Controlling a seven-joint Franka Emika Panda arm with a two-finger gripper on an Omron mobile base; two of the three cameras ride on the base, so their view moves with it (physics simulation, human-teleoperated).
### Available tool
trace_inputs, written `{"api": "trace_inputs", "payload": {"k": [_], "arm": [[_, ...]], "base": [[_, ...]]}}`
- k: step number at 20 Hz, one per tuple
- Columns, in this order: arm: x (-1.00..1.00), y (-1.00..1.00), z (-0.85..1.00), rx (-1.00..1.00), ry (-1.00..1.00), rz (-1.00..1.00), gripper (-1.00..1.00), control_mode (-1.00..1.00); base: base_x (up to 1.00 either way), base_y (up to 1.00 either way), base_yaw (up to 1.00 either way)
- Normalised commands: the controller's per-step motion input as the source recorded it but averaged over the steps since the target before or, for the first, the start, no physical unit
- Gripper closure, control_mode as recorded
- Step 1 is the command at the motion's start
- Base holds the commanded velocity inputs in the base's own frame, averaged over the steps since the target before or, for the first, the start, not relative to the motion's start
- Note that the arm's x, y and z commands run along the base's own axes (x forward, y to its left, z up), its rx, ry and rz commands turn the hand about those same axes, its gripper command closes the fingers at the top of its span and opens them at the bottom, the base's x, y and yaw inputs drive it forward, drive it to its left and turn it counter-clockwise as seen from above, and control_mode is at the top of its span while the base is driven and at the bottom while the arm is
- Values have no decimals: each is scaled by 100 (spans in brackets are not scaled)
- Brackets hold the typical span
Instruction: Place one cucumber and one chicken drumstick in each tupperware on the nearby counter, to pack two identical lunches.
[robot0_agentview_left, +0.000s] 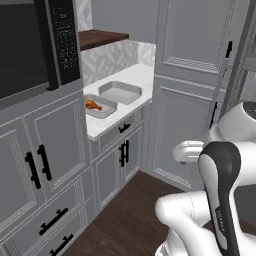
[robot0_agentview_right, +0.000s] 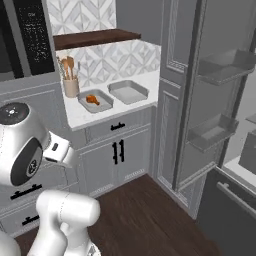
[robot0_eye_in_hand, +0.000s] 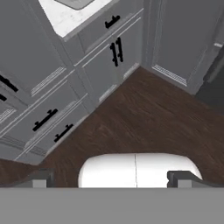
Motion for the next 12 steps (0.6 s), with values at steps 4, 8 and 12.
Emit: {"api": "trace_inputs", "payload": {"k": [4, 8, 12], "arm": [[0, 0, 0, 0, 0, 0, -100, 100], [0, 0, 0, 0, 0, 0, -100, 100], [0, 0, 0, 0, 0, 0, -100, 100]], "base": [[-94, -57, -42], [-54, -17, -69], [-45, 0, -78]]}}
